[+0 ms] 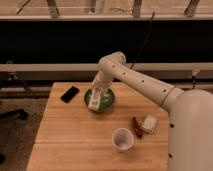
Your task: Place the bottle in the ceramic bowl
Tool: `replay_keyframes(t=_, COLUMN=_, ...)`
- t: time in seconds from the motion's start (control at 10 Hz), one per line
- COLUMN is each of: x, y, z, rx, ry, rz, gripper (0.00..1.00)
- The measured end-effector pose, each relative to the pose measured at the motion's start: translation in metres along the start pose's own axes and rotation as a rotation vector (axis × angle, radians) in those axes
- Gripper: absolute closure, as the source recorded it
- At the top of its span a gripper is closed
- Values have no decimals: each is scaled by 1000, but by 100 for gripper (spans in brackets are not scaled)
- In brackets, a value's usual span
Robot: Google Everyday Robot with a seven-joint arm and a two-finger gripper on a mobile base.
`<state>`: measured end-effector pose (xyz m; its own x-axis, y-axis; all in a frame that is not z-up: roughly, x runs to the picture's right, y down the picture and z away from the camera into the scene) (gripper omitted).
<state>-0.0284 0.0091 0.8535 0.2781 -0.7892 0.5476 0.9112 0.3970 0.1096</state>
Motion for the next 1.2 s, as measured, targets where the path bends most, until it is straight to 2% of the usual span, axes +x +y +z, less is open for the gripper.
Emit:
replay_keyframes(t=0.7, x=5, y=4, z=1, rx=9, ry=1, rz=11, gripper=57)
replay_keyframes(t=0.8, x=5, y=4, z=0, rx=11, ry=2, rz=12, gripper=55)
replay_keyframes(t=1.0, x=6, y=4, z=1, rx=12, ry=2, rz=14, gripper=38)
replay_keyframes(t=1.2, x=7, y=4, z=1, rx=15, ry=2, rz=15, gripper=34)
